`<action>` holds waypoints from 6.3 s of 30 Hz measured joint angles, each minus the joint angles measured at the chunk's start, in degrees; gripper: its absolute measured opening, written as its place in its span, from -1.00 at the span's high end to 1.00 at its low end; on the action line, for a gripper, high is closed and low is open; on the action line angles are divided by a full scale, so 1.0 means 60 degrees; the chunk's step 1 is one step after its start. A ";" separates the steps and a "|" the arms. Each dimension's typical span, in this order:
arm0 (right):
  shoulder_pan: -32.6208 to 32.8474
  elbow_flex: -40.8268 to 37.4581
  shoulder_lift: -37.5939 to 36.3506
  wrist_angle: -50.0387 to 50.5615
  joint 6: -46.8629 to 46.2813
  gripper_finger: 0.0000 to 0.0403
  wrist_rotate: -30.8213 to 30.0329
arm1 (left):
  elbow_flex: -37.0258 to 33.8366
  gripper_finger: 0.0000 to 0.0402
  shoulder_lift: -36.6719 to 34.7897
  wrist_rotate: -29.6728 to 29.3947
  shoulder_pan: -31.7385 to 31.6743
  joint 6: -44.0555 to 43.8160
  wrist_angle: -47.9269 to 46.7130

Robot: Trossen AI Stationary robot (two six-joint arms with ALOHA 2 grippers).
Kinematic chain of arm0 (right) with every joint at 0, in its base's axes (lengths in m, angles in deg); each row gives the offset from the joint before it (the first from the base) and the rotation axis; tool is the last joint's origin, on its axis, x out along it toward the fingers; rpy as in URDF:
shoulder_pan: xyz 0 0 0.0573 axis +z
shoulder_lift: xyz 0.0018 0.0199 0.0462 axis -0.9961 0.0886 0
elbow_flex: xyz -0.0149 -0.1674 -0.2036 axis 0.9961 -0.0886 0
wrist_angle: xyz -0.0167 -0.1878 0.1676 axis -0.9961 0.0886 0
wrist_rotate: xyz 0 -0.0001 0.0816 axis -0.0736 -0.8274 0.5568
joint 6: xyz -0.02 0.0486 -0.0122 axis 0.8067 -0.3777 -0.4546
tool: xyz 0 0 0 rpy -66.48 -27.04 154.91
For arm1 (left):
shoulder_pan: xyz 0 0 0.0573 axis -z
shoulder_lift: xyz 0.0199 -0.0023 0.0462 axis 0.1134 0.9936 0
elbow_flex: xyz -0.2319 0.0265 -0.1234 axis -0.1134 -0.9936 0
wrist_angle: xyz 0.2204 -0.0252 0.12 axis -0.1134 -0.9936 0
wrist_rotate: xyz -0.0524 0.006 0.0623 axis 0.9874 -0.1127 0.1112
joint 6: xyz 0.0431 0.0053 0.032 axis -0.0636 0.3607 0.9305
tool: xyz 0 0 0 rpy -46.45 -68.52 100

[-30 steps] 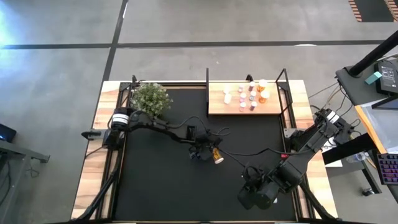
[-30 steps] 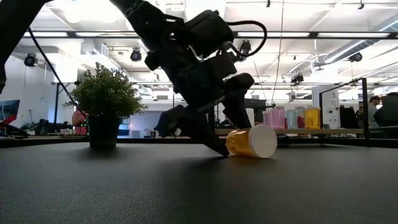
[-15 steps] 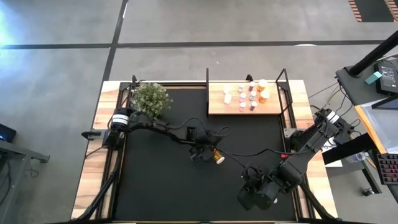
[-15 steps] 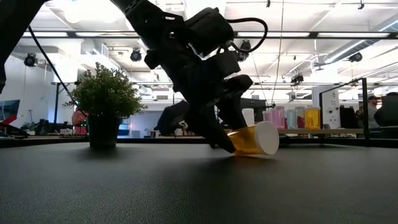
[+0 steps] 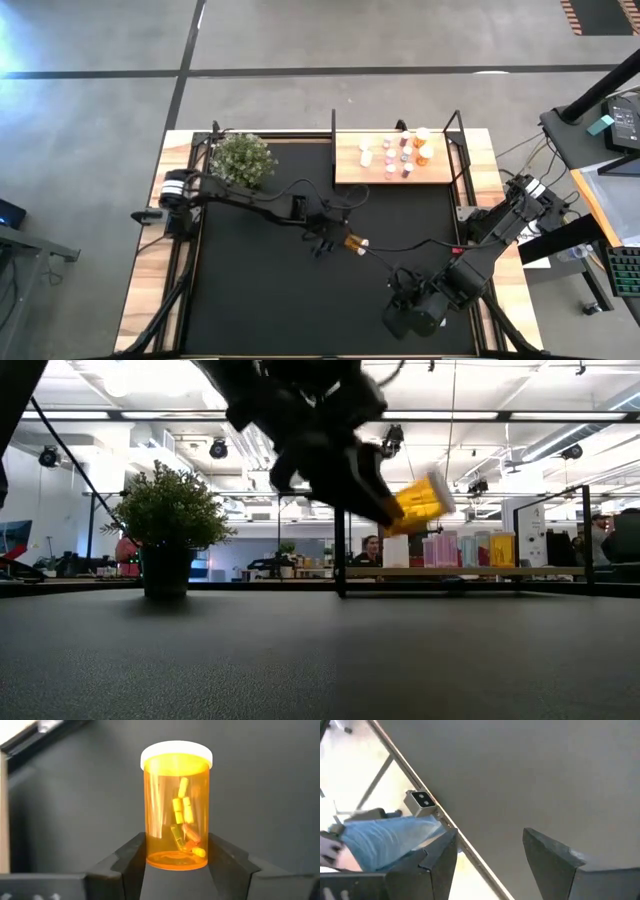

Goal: Pick and place medicine bottles onto shelf by color
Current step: Put the orange pill bottle on the shelf aligned with the other orange pill bottles

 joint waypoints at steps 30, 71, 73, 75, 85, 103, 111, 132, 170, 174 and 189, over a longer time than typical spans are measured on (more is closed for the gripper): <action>-0.0648 0.0004 0.0005 -0.0679 0.4638 -0.07 -0.2264 | -0.0415 0.15 -0.2064 -0.0160 0.0004 -0.6272 -0.0037; -0.3658 0.0877 -0.2012 0.2111 0.3061 -0.07 -0.7014 | -0.0251 0.15 -0.3098 -0.0145 -0.2459 -0.3683 0.0264; -0.3925 0.0925 -0.2040 0.2091 0.3186 -0.07 -0.7255 | -0.0251 0.15 -0.3098 -0.0145 -0.2459 -0.3684 0.0502; -0.4152 0.0937 -0.2051 0.2095 0.3652 -0.07 -0.7276 | -0.0248 0.15 -0.3098 -0.0145 -0.2459 -0.3687 0.0783; -0.5475 0.1103 -0.1767 0.1462 0.5461 -0.07 -0.6738 | -0.0244 0.15 -0.3098 -0.0382 -0.2459 -0.3757 0.1551; -0.7029 0.2029 -0.1996 0.1009 0.7568 -0.03 -0.2989 | -0.0259 0.15 -0.3098 -0.0644 -0.2437 -0.3789 0.1467; -0.7075 0.2226 -0.1989 0.0765 0.7373 0.21 -0.2710 | -0.0259 0.15 -0.3095 -0.0616 -0.2437 -0.3785 0.1469; -0.8471 0.2492 -0.1409 0.0830 0.7110 -0.52 -0.0081 | -0.0262 0.15 -0.3091 -0.0597 -0.2433 -0.3782 0.1562; -0.8468 0.2484 -0.0933 0.0703 0.7539 0.01 -0.0013 | -0.0259 0.15 -0.3091 -0.0590 -0.2433 -0.3782 0.1549; -0.8468 0.2484 -0.0936 0.0703 0.7539 0.04 -0.0006 | -0.0259 0.15 -0.3091 -0.0593 -0.2436 -0.3782 0.1555; -0.8468 0.2484 -0.1114 0.0841 0.7532 0.05 0.0056 | -0.0171 -0.10 -0.3095 -0.0699 -0.2437 -0.3749 0.1598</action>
